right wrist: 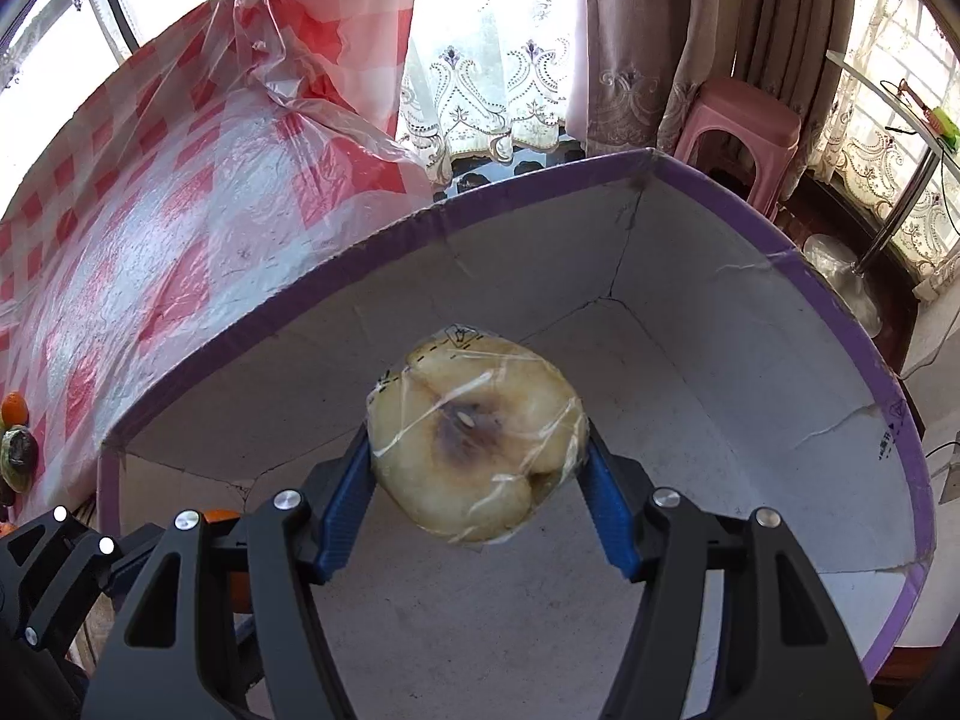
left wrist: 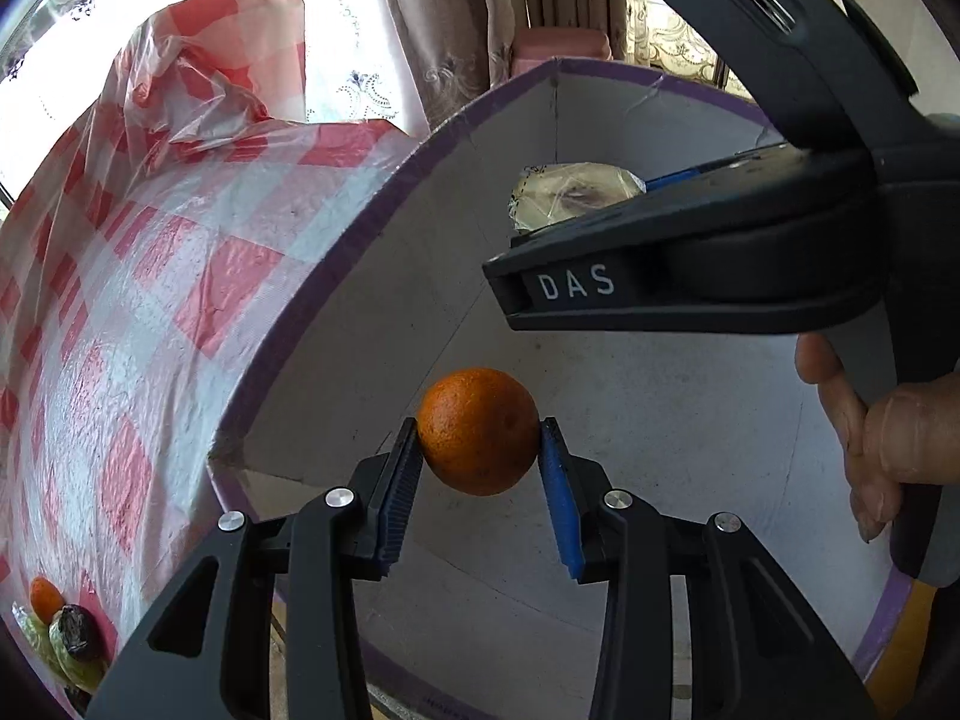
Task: Organize fruits
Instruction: 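Carry the orange and wrapped pear into the white box and open both tools, then return both tools to the fruit on the checked cloth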
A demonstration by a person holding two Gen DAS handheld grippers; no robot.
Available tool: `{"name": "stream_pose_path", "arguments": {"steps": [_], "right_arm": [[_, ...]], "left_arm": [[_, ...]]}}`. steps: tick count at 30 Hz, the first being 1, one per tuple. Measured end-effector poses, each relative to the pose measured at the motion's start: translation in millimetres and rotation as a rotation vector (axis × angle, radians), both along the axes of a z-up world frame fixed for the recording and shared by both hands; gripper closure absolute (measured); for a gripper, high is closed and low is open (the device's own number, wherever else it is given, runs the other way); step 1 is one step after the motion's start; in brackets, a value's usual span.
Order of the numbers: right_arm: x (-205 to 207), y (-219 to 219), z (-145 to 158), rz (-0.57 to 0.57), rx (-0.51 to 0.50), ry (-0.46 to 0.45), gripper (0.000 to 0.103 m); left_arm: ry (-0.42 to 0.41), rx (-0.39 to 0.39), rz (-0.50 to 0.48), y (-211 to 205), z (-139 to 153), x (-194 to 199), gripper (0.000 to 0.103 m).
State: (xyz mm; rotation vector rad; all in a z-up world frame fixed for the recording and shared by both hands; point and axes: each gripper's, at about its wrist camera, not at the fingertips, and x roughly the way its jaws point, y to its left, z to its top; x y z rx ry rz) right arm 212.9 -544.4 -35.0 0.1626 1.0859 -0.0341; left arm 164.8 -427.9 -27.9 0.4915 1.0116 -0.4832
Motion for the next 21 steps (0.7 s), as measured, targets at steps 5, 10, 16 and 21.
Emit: {"name": "stream_pose_path", "arguments": {"steps": [5,10,16,21], "right_arm": [[12,-2,-27,-0.014,-0.002,0.095,0.037],[15,3,-30,-0.008,-0.012,0.093,0.026],[16,5,-28,-0.019,-0.019,0.084,0.018],[8,-4,-12,-0.057,0.003,0.002,0.013]], "left_arm": [[0.001,0.012,0.031,2,-8,5,0.065],[0.009,-0.008,0.034,4,-7,5,0.062],[0.004,-0.036,0.031,8,-4,8,0.058],[-0.012,-0.065,0.032,11,0,5,0.056]]}}
